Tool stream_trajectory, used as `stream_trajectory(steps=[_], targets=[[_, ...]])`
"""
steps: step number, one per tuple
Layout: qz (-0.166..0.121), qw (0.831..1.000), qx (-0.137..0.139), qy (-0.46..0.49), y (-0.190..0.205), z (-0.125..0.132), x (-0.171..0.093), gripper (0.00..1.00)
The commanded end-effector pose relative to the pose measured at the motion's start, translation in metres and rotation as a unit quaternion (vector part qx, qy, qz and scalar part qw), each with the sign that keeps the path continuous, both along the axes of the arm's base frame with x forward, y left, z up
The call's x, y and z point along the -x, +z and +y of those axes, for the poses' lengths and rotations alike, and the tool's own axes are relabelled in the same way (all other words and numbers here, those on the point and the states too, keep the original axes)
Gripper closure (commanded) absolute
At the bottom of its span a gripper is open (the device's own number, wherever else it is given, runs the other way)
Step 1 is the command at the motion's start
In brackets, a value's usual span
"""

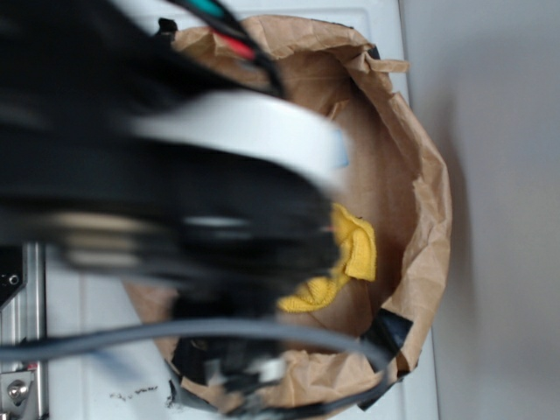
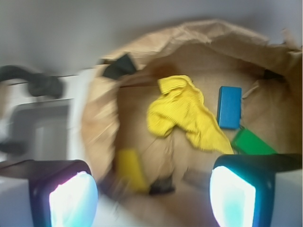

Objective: Grab the yellow cloth.

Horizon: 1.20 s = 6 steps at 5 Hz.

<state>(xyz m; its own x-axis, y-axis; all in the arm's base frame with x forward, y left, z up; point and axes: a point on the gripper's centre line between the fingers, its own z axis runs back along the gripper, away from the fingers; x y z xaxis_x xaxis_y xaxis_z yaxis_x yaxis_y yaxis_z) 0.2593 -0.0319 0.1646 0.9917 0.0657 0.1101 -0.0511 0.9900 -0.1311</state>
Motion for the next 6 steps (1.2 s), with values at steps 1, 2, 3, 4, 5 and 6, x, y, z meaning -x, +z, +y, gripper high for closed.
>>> stream_trajectory(steps=[1, 2, 3, 4, 5, 6], targets=[[-0.026, 0.999, -0.034, 0.024, -0.061, 0.019, -0.05, 0.0], [-0.007, 1.0, -0.018, 0.006, -0.09, 0.011, -0.046, 0.0], [0.024, 0.999, 0.014, -0.017, -0.101, -0.005, -0.031, 0.0], [0.02, 0.999, -0.007, -0.024, -0.115, -0.008, -0.015, 0.0], [0.002, 1.0, -0.01, 0.002, -0.122, 0.001, -0.012, 1.0], [-0.018, 1.0, 0.008, 0.009, -0.118, 0.004, -0.009, 1.0]])
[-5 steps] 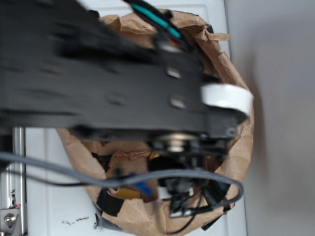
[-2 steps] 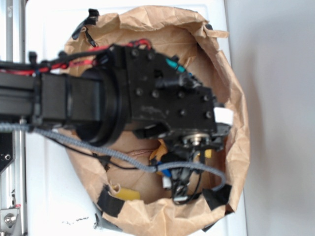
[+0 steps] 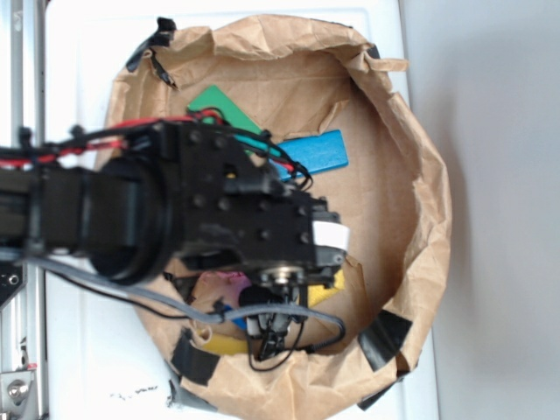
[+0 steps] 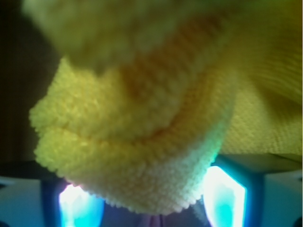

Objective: Grab the yellow cloth.

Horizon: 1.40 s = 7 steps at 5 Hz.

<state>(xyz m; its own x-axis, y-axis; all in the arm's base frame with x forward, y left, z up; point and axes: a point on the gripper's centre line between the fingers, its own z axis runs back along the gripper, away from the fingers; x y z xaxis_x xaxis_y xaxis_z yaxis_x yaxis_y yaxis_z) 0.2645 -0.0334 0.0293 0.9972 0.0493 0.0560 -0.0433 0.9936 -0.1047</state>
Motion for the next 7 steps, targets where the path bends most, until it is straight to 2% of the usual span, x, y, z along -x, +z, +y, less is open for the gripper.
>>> stream_trajectory(steps=[1, 2, 3, 4, 5, 7], targets=[[-0.047, 0.998, 0.038, 0.018, 0.029, 0.002, 0.003, 1.0], [-0.043, 0.997, 0.064, 0.026, 0.046, 0.002, 0.005, 1.0], [-0.051, 0.993, 0.098, 0.045, 0.092, 0.016, -0.012, 1.0], [-0.051, 0.993, 0.089, 0.053, 0.102, 0.023, -0.037, 1.0], [-0.045, 0.996, 0.071, 0.042, 0.078, 0.015, -0.063, 0.0], [0.002, 0.998, 0.068, 0.0, 0.05, 0.001, -0.074, 0.0]])
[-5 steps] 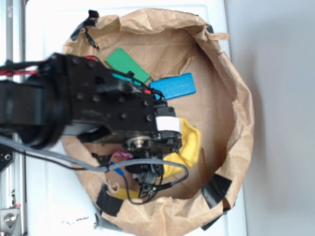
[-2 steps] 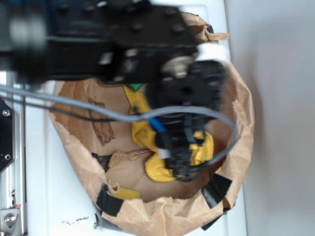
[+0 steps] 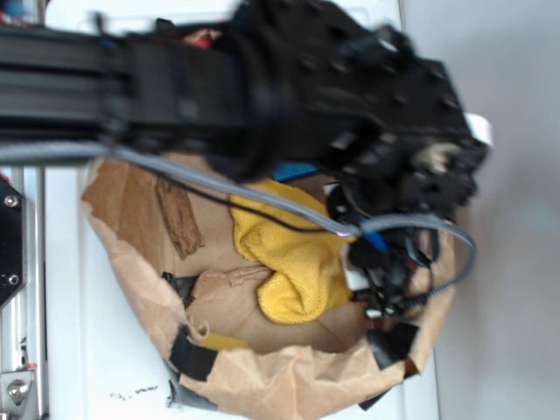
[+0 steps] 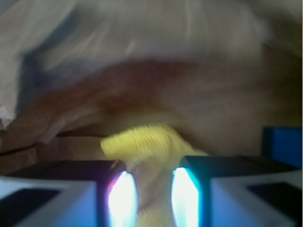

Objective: Grab the yellow cloth.

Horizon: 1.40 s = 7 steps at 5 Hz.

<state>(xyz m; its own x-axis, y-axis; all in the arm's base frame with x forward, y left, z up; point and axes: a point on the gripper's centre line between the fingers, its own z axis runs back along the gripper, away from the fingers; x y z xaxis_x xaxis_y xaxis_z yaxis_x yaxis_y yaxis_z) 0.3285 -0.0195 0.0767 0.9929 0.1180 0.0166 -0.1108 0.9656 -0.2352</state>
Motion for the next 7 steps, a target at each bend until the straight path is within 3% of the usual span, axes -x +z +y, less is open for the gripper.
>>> stream_trajectory(steps=[1, 2, 4, 5, 6, 7], targets=[[0.016, 0.998, 0.011, -0.062, -0.012, -0.023, -0.01, 0.0], [0.02, 0.996, 0.009, -0.085, -0.016, -0.022, -0.007, 0.0], [-0.001, 0.992, 0.021, -0.125, -0.017, -0.021, -0.013, 0.0], [-0.05, 0.991, 0.034, -0.121, 0.0, -0.022, -0.025, 0.0], [-0.111, 0.989, 0.053, -0.083, 0.048, -0.012, 0.029, 0.0], [-0.157, 0.984, 0.07, -0.038, 0.082, -0.005, 0.051, 0.0]])
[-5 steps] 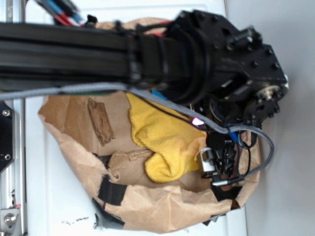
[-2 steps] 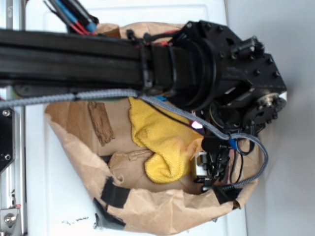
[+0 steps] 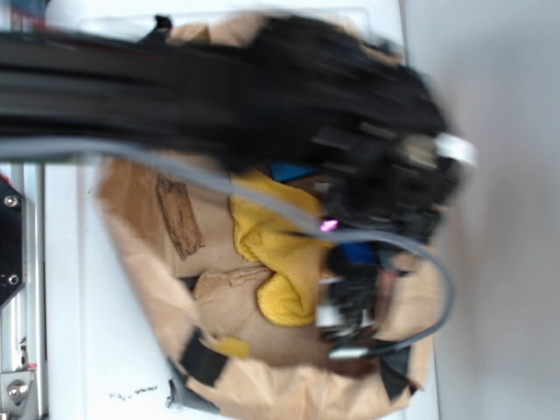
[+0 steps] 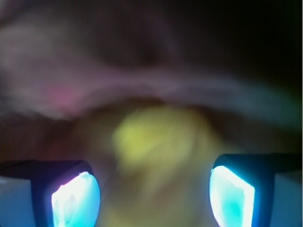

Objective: Grab the yellow cloth.

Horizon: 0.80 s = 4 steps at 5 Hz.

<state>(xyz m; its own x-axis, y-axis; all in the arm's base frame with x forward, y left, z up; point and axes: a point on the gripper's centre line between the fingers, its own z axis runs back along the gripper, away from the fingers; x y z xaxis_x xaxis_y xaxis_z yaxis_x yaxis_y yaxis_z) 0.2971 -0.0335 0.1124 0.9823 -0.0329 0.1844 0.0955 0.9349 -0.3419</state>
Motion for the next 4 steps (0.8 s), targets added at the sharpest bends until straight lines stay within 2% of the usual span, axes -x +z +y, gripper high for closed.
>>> stream_trajectory(steps=[1, 3, 4], targets=[[-0.09, 0.992, 0.022, 0.087, 0.067, 0.013, 0.029, 0.0], [-0.09, 0.992, 0.022, 0.087, 0.067, 0.013, 0.029, 0.0], [-0.054, 0.996, -0.019, 0.07, 0.04, 0.01, 0.028, 0.0]])
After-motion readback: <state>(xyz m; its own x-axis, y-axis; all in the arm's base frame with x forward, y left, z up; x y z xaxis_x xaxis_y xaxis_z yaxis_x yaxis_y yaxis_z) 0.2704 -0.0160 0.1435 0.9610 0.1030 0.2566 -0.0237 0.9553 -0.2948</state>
